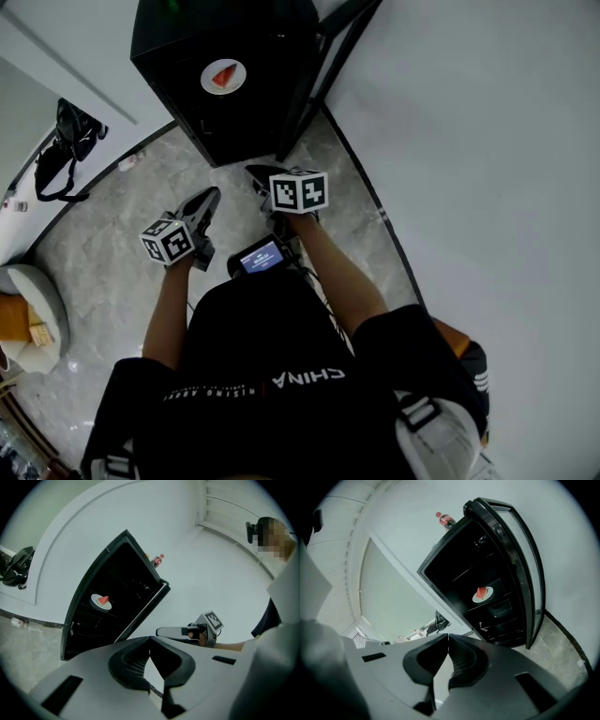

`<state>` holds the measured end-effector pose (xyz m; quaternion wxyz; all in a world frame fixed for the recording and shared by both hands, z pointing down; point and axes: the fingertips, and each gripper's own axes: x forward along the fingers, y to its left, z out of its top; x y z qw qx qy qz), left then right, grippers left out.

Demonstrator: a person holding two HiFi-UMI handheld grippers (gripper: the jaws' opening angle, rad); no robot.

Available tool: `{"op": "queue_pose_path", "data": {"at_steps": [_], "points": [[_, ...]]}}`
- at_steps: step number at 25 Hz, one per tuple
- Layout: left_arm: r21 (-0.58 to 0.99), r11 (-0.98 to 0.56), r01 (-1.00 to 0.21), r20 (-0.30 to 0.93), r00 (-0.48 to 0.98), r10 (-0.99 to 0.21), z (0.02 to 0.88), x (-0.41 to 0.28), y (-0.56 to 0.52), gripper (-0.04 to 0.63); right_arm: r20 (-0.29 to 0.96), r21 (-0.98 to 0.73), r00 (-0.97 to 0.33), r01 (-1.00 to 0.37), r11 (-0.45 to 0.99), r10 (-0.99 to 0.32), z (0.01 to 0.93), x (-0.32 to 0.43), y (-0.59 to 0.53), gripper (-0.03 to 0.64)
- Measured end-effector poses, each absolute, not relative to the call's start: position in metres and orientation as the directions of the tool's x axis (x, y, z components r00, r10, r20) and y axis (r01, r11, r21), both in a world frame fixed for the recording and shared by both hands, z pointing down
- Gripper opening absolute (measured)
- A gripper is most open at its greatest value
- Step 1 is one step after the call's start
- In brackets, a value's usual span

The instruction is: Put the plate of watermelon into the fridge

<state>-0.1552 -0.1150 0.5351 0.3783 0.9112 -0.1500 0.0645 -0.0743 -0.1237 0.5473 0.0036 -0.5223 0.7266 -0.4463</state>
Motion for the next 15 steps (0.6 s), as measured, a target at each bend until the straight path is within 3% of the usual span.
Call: {"op": "queue_pose_path", "data": {"at_steps": [8,15], "points": [[0.671,-0.673,-0.311,0.259,0.949,-0.18,0.559,-0.211,-0.067,0.012,0.521,-0.602,-0.385,-0.798,-0.008,-0.762,0.567,-0.133,-0.06,0.017],[0.668,-0.691,-0.277,0.262,0.956,-0.13,0.569,-0.204,-0.029,0.012,0.553,-0.542,-0.334,-0.84,-0.025,-0.763,0.573,-0.13,-0.017,0.017]]}}
